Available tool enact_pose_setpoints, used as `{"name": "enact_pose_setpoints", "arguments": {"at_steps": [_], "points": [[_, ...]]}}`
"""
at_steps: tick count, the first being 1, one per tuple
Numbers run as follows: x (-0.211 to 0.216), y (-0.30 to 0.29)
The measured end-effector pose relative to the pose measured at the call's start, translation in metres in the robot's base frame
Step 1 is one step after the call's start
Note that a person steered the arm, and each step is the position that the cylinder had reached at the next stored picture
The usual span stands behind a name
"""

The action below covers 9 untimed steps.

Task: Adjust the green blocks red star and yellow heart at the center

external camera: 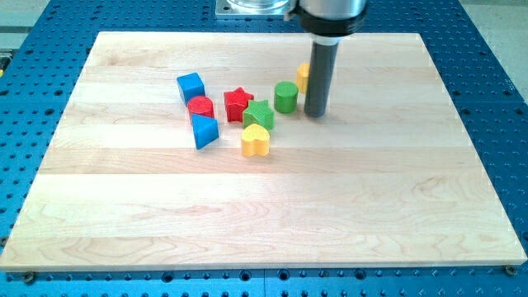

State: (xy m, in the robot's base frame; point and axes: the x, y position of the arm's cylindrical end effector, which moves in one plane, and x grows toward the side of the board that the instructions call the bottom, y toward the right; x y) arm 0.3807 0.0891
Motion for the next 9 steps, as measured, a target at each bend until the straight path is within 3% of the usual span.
{"name": "enact_pose_setpoints", "arguments": {"at_steps": [2, 3, 4, 5, 6, 7, 8, 9], "points": [[-0.011, -0.042], [-0.006, -0.029], [0.068, -0.032], [0.109, -0.099], [0.095, -0.114], [0.119, -0.087], [0.099, -0.086], [0.09, -0.12]]}}
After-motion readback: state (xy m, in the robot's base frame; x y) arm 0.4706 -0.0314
